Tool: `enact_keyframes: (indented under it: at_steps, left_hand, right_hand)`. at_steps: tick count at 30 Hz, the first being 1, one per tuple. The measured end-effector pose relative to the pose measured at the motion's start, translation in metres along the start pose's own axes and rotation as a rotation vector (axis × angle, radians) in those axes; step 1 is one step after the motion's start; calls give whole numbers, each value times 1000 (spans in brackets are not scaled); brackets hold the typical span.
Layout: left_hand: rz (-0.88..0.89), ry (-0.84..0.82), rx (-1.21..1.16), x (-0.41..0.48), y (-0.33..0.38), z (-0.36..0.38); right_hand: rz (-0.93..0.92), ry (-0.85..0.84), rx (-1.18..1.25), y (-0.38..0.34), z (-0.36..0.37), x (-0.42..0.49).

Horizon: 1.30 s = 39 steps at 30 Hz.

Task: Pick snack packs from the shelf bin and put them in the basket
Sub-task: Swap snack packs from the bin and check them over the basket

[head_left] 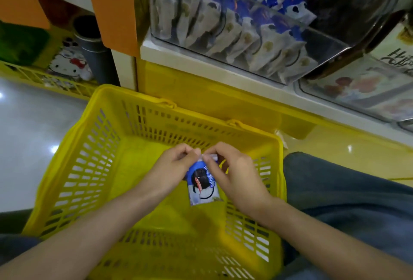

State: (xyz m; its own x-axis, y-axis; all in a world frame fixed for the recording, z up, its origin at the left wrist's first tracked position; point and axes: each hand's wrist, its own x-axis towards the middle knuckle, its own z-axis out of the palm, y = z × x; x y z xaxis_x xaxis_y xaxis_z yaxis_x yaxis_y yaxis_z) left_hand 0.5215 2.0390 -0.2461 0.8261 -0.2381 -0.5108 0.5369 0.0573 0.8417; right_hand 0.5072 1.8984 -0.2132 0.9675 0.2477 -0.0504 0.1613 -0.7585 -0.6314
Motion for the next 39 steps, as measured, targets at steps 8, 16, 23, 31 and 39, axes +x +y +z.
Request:
enact_keyframes:
  at_steps: [8,16,23,31,39]
  left_hand:
    - [-138,2,21,0,-8,0]
    - [-145,-109,290,-1,-29,-8]
    - [-197,-74,224,-3,-27,-7]
    - [-224,73,-1,-3,-26,-3]
    - [-333,83,-117,-3,-24,1]
  right_hand:
    - [521,63,630,10,11,9]
    - [357,-18,280,22,27,-4]
    - [46,45,94,28,34,-16]
    - [453,-52,584,16,39,-21]
    - [489,18,504,15,42,-20]
